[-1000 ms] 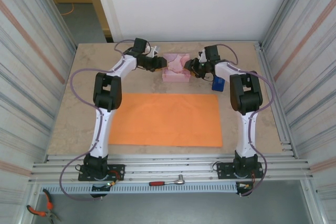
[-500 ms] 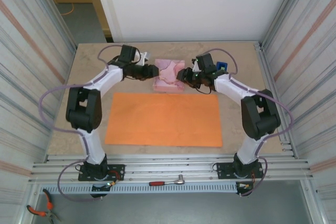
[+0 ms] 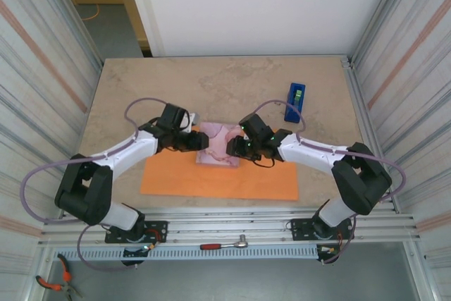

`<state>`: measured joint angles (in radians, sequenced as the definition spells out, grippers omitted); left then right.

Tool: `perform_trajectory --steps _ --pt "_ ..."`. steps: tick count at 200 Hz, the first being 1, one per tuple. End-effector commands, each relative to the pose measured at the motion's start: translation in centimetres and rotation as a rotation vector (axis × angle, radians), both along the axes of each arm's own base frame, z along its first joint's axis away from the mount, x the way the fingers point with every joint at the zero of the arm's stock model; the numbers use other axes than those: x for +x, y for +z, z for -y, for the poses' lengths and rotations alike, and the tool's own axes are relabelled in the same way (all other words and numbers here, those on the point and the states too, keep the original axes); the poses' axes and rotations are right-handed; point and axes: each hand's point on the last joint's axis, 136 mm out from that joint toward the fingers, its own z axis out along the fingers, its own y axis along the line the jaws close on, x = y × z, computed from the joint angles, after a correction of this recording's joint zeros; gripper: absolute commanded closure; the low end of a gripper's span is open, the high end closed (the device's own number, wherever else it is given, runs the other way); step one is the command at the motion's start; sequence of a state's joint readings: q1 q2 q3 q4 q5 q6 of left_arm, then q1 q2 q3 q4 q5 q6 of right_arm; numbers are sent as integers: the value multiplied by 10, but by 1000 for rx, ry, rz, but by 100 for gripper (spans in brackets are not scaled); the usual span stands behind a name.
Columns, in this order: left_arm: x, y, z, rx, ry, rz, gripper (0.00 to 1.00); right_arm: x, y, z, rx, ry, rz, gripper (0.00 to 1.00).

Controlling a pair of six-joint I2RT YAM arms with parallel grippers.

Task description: Wrap the gift box in paper

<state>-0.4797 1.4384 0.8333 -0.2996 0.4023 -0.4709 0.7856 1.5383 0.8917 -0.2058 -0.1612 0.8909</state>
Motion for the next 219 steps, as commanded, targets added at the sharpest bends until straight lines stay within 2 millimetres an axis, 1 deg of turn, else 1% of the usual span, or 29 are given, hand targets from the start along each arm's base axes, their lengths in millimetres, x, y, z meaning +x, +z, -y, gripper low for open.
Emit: perform_trajectory --steps 1,15,23,29,31,46,55,63,83,106,121,135,157,172,182,197,219 --pt "-31 35 56 -257 -192 36 54 -10 17 -44 139 77 52 55" --pt "-33 20 51 -236 -177 14 53 -10 6 -39 115 65 30 54" --pt "-34 14 50 -226 -172 3 53 -8 1 -36 102 58 22 52" --pt "-34 10 47 -211 -166 -1 52 -6 0 -33 96 51 18 48" --pt "-34 9 47 -207 -165 -2 51 -5 0 -32 96 46 16 45" --pt "-30 5 38 -172 -130 -3 43 -1 4 -26 102 40 15 31" --pt "-27 6 31 -161 -106 1 39 4 10 -19 101 28 25 25" --pt "-22 6 23 -153 -72 2 35 7 15 -14 100 26 30 22" --pt "-9 10 1 -143 16 19 28 14 28 4 99 -2 49 19" --pt "3 7 -30 -129 135 23 23 21 30 33 75 -57 54 19" --pt "8 1 -48 -135 210 13 23 23 22 56 65 -106 37 19" --pt "10 -5 -57 -168 244 -5 26 24 13 73 65 -145 17 22" --pt "12 -17 -63 -188 267 -34 36 24 -5 89 46 -176 -22 34" --pt "12 -24 -63 -192 269 -45 42 23 -15 92 33 -171 -41 43" --pt "12 -30 -64 -192 280 -57 45 22 -22 92 27 -166 -54 48" --pt "13 -36 -66 -191 297 -67 46 20 -33 92 19 -163 -74 55" --pt "14 -46 -71 -184 323 -84 46 20 -48 91 0 -156 -97 61"
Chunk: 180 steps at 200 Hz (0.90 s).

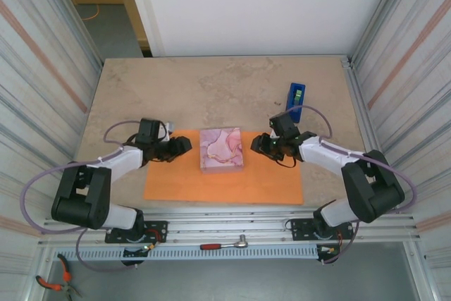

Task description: Wrap the gift box in paper

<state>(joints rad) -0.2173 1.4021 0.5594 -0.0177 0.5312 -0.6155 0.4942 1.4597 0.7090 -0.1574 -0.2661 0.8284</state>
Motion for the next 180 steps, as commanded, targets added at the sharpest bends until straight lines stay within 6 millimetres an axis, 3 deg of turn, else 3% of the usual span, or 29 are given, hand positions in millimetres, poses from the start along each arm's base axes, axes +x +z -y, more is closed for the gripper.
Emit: perform_trajectory --steps 1,62,109,162,180 --pt "5 -6 -3 -20 31 -3 46 -5 -19 0 -13 27 -33 61" --pt "15 -36 -28 -13 117 -68 47 9 -51 -4 -62 57 -82 72" --pt "32 -51 -57 -3 204 -88 47 38 -63 -9 -69 68 -88 73" --pt "78 -37 -74 16 208 -43 47 80 -56 -16 -37 69 -59 72" --pt "94 -18 -72 17 176 2 46 90 -45 -20 -13 84 -42 70"
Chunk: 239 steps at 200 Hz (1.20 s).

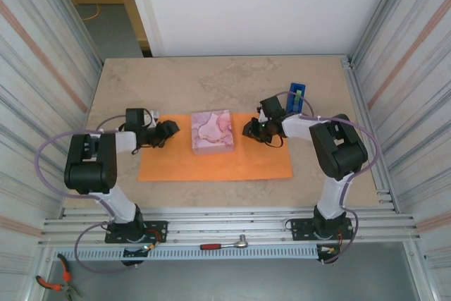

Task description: Wrap the gift box in paper

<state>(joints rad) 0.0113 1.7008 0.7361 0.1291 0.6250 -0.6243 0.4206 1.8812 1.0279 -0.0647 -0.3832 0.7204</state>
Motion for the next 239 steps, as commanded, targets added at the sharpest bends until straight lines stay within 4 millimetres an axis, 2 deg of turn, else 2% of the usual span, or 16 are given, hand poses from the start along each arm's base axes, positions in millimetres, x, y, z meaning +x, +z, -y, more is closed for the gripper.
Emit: perform_trajectory --steps 1,39,61,86,111,140,192,215,239 --pt "9 -4 -16 97 -4 -17 45 2 -15 13 -62 10 -41 70" --pt "19 47 -11 102 -59 97 36 6 36 7 4 19 55 61" --pt "12 69 -3 63 -75 144 32 3 63 1 65 11 92 46" --pt "0 78 17 37 -126 168 29 -5 79 -16 107 30 118 32" --pt "-10 77 42 15 -182 167 26 -7 83 -35 132 50 120 28" --pt "-16 66 65 2 -235 144 25 -8 78 -54 148 70 102 26" --pt "-21 45 91 -6 -308 93 22 -12 62 -72 154 89 71 27" --pt "-21 40 100 -21 -335 85 27 -14 57 -78 173 97 53 33" --pt "-21 44 110 -50 -368 91 39 -17 60 -85 202 114 45 51"
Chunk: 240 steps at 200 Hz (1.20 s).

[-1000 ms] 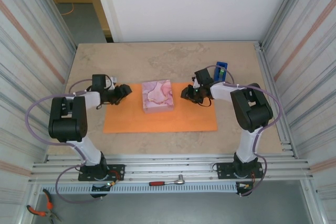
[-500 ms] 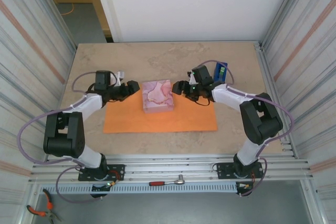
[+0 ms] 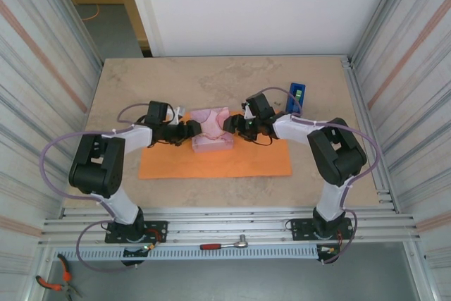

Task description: Wrap the gift box in paper

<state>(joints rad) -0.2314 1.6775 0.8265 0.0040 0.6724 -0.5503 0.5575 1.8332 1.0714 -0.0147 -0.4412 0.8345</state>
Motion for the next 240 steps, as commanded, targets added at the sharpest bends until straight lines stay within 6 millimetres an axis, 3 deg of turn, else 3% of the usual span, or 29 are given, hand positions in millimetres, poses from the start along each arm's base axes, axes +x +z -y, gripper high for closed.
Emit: perform_trajectory --steps 1,22,66,105,153,199,224,240 --pt "8 19 16 -54 -53 52 39 2 14 -17 61 28 11 51" --pt "6 31 25 -76 -77 70 43 -2 28 -18 75 31 38 60" --pt "-4 68 45 -113 -114 134 43 -17 57 -12 81 17 99 62" --pt "-18 79 53 -116 -131 153 43 -35 56 -1 51 -5 103 62" --pt "-30 64 53 -103 -132 133 42 -52 42 5 18 -26 92 62" --pt "-40 29 50 -60 -127 80 38 -57 12 10 -30 -46 42 61" --pt "-41 15 45 -23 -123 66 33 -59 3 16 -58 -58 26 38" --pt "-41 14 44 -22 -121 67 31 -58 3 19 -69 -63 31 31"
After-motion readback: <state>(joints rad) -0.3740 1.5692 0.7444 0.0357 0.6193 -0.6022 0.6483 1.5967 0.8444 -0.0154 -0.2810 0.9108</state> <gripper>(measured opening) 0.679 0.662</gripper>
